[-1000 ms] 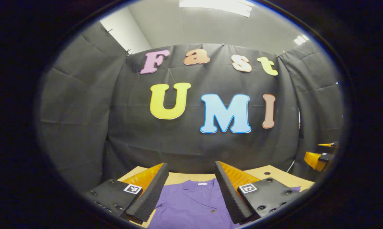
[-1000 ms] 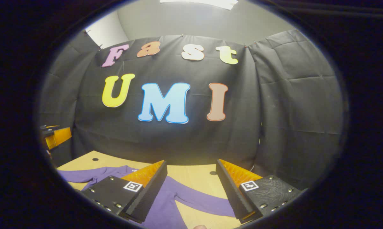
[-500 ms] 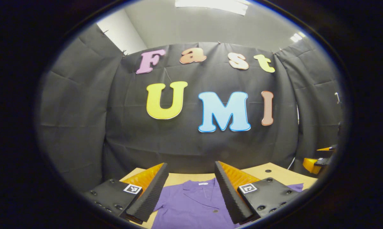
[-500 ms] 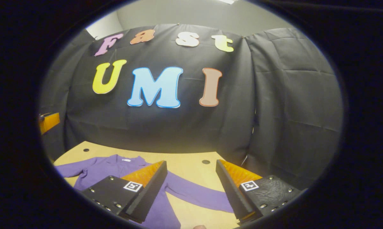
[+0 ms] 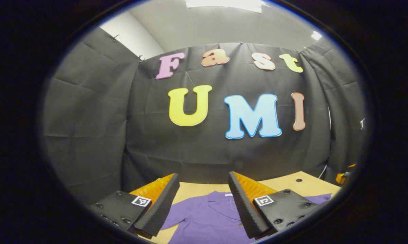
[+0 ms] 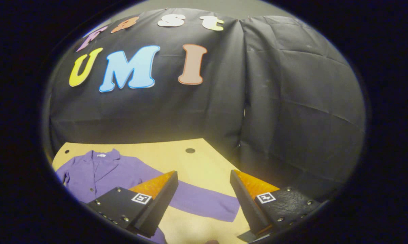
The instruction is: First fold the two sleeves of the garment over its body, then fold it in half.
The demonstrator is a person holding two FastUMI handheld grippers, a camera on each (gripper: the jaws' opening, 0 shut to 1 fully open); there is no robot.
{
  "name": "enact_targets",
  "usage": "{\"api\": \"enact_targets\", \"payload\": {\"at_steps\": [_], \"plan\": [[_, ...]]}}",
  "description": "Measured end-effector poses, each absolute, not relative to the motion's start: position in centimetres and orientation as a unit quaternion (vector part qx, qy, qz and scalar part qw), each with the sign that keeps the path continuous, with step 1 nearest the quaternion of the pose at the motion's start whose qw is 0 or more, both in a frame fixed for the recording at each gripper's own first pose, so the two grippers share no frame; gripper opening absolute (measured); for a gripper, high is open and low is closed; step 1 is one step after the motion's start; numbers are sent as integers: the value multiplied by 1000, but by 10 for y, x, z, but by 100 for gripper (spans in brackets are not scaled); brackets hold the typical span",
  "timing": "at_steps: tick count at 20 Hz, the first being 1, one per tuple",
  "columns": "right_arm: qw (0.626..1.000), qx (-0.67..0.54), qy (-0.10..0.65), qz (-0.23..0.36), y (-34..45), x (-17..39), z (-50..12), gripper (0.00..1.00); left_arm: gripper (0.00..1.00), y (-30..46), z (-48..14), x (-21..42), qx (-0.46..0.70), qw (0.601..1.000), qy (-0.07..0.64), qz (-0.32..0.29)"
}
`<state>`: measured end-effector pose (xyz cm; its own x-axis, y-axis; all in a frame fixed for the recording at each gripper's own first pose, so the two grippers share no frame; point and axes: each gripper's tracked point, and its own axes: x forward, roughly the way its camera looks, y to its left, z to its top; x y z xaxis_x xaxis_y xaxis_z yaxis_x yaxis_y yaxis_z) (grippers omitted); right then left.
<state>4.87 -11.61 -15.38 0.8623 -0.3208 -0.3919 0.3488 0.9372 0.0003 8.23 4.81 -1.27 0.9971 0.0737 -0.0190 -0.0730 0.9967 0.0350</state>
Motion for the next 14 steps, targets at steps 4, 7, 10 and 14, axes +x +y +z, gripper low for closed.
{"api": "enact_targets", "payload": {"at_steps": [4, 7, 10, 14], "plan": [[946, 53, 251, -196, -139, 50, -202, 96, 92, 49, -15, 81, 15, 999, 12, 49], [932, 70, 292, -205, -150, 45, -236, 96, 92, 49, -18, 79, 18, 998, 17, 56], [914, 100, 331, -215, -157, 42, -272, 97, 92, 48, -22, 77, 21, 998, 21, 59], [889, 137, 374, -228, -165, 41, -311, 97, 92, 48, -23, 75, 24, 997, 26, 63]]}}
